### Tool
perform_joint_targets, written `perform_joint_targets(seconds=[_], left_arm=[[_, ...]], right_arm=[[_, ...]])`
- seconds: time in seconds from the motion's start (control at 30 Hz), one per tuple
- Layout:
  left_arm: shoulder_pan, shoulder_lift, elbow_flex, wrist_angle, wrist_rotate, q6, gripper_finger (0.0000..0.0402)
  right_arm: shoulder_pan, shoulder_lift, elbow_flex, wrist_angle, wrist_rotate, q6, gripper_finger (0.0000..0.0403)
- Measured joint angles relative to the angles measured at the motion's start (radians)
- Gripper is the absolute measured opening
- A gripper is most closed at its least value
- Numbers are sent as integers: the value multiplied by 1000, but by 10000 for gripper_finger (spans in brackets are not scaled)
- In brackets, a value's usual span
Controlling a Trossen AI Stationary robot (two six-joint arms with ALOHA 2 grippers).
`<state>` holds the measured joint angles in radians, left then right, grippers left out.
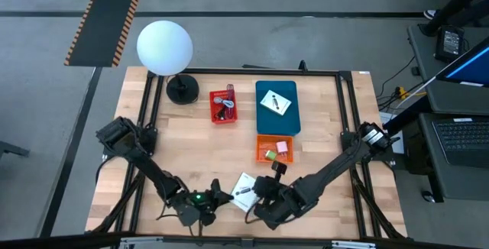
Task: Pick and place items into bin
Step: Put the white card reader box into the blue bin
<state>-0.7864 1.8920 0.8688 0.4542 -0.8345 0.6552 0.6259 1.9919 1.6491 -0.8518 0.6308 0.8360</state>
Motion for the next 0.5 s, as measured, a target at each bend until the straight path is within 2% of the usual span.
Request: perform_joint_targets(seconds=[0.23, 0.37, 0.5], left_arm=[[-19, -146, 0, -219, 14, -140, 24], [0, -236, -3, -308, 20, -174, 24], [29, -325, -48, -310, 27, -173, 24]], right_arm=[[44, 0, -25, 24, 182, 19, 13], [65, 0, -25, 23, 231, 15, 32], [74, 0, -25, 23, 239, -32, 50]])
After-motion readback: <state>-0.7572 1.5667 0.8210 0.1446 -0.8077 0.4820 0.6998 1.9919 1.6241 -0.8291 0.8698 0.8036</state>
